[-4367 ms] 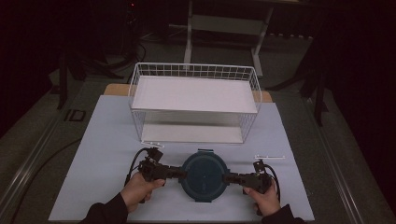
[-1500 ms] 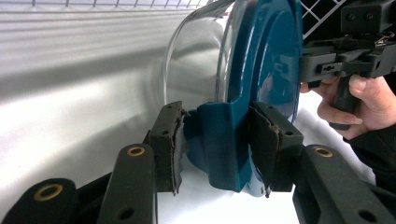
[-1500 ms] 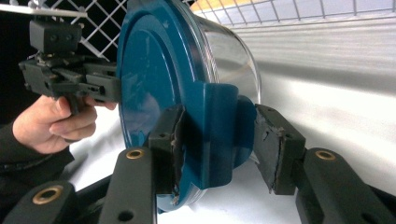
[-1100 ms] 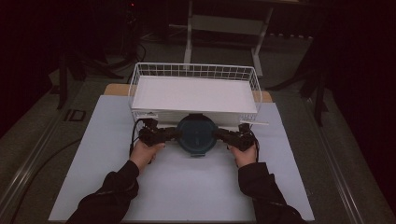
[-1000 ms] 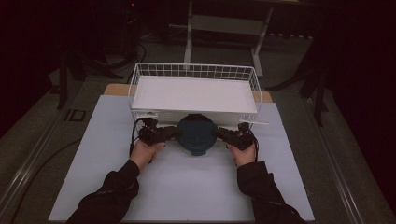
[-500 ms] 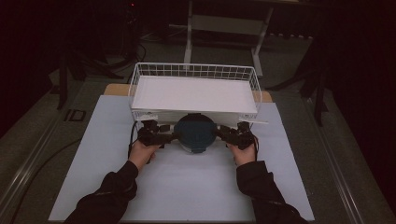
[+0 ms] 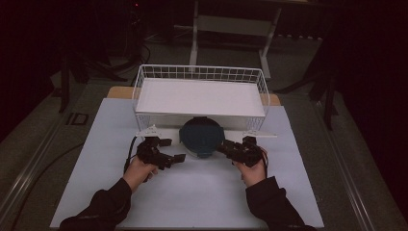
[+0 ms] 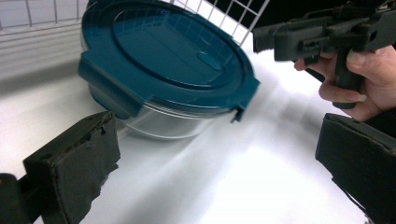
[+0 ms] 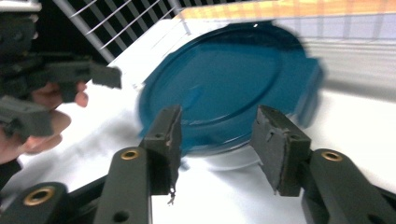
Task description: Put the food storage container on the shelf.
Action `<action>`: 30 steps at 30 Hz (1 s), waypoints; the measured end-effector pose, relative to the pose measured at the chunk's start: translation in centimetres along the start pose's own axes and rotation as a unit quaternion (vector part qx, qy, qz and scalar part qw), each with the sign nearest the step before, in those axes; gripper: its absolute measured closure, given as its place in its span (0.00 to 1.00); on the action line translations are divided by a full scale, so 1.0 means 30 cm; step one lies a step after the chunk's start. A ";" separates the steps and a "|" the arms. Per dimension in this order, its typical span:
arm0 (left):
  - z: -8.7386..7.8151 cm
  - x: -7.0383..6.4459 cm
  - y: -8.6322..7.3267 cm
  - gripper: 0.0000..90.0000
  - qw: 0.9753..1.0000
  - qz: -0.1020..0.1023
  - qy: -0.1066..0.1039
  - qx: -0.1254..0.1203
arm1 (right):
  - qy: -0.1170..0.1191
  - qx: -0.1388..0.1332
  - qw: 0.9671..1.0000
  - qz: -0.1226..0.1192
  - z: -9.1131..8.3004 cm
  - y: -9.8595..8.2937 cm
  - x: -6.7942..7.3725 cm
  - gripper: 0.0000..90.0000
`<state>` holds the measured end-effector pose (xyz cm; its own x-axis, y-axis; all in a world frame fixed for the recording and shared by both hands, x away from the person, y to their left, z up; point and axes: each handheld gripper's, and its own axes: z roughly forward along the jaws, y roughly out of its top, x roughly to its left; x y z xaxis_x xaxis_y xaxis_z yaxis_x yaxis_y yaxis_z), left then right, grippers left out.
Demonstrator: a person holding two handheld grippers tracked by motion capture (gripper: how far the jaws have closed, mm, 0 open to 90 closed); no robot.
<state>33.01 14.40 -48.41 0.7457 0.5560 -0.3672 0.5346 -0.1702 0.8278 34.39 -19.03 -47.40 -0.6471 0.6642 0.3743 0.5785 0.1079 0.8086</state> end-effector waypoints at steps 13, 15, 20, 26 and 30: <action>-0.046 -0.045 -0.061 0.00 1.000 0.010 0.008 -0.014 | 0.028 0.050 0.998 -0.024 0.027 -0.059 0.106 1.00; -0.050 -0.047 -0.069 0.00 1.000 0.009 0.008 -0.018 | 0.030 0.058 0.997 -0.030 0.045 -0.065 0.112 1.00; -0.051 -0.051 -0.076 0.00 1.000 0.018 0.011 -0.019 | 0.022 0.069 0.996 -0.042 0.092 -0.068 0.119 1.00; -0.050 -0.054 -0.079 0.00 0.999 0.019 0.009 -0.024 | 0.021 0.071 0.996 -0.039 0.143 -0.063 0.106 1.00; -0.046 -0.052 -0.084 0.00 1.000 0.018 0.010 -0.022 | 0.016 0.070 0.996 -0.044 0.168 -0.047 0.101 1.00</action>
<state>29.96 15.09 -49.33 0.7565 0.5658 -0.3281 0.4886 -0.1555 0.8585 34.10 -13.45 -49.70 -0.7119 0.6245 0.3213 0.5817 0.2681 0.7679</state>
